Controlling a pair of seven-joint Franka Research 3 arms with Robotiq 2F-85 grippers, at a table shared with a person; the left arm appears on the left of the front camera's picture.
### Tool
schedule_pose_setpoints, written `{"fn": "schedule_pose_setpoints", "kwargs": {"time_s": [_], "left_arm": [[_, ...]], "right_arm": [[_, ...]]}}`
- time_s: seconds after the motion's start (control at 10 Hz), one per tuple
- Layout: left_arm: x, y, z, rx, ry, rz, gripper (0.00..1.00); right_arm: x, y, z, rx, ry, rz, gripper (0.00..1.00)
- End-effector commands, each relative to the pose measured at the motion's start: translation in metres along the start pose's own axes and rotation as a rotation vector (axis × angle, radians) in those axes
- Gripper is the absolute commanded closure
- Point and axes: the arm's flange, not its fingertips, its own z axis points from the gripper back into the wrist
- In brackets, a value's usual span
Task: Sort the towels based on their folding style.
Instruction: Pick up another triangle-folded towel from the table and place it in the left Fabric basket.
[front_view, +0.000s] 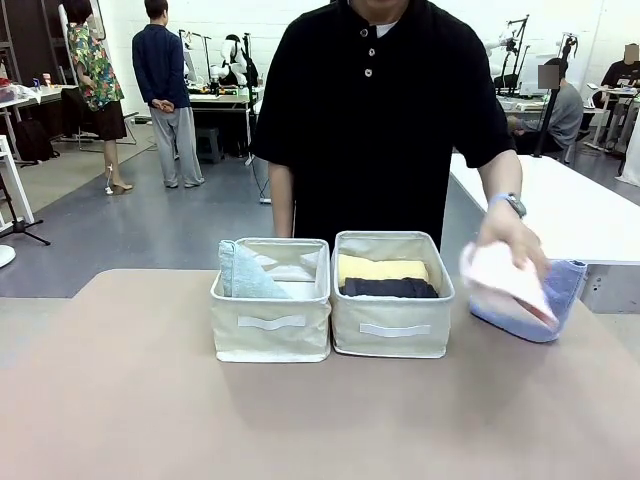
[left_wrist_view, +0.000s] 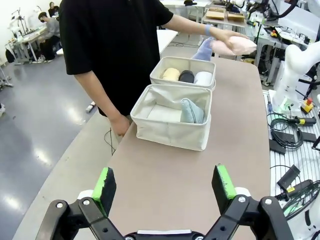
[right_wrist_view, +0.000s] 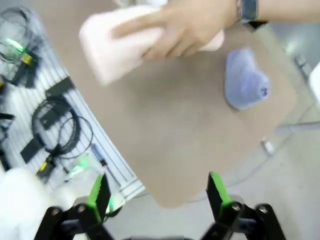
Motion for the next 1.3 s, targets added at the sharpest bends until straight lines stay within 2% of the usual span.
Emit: {"fn": "schedule_pose_setpoints", "kwargs": {"time_s": [0.0,0.2,0.8,0.9,1.0,1.1,1.2], "left_arm": [[0.003,0.0,0.002,-0.009,-0.001,0.014,0.0],[0.003,0.0,0.002,-0.009,-0.001,0.014,0.0],[0.003,0.0,0.002,-0.009,-0.001,0.014,0.0],[0.003,0.0,0.002,-0.009,-0.001,0.014,0.0],[0.003,0.0,0.002,-0.009,-0.001,0.014,0.0],[0.003,0.0,0.002,-0.009,-0.001,0.014,0.0],[0.003,0.0,0.002,-0.009,-0.001,0.014,0.0]], "right_arm": [[-0.069,0.014,0.087,0.0,-0.233,-0.038,0.0],[-0.088,0.005,0.09,0.028,-0.248,-0.075,0.0],[-0.065,-0.015,0.066,0.049,-0.208,-0.104,0.0],[-0.049,-0.023,0.061,0.031,-0.191,-0.109,0.0],[-0.018,-0.036,0.049,0.008,-0.157,-0.101,0.0],[0.022,-0.053,0.025,-0.021,-0.079,-0.071,0.0],[0.046,-0.066,0.008,-0.027,-0.036,-0.041,0.0]]}}
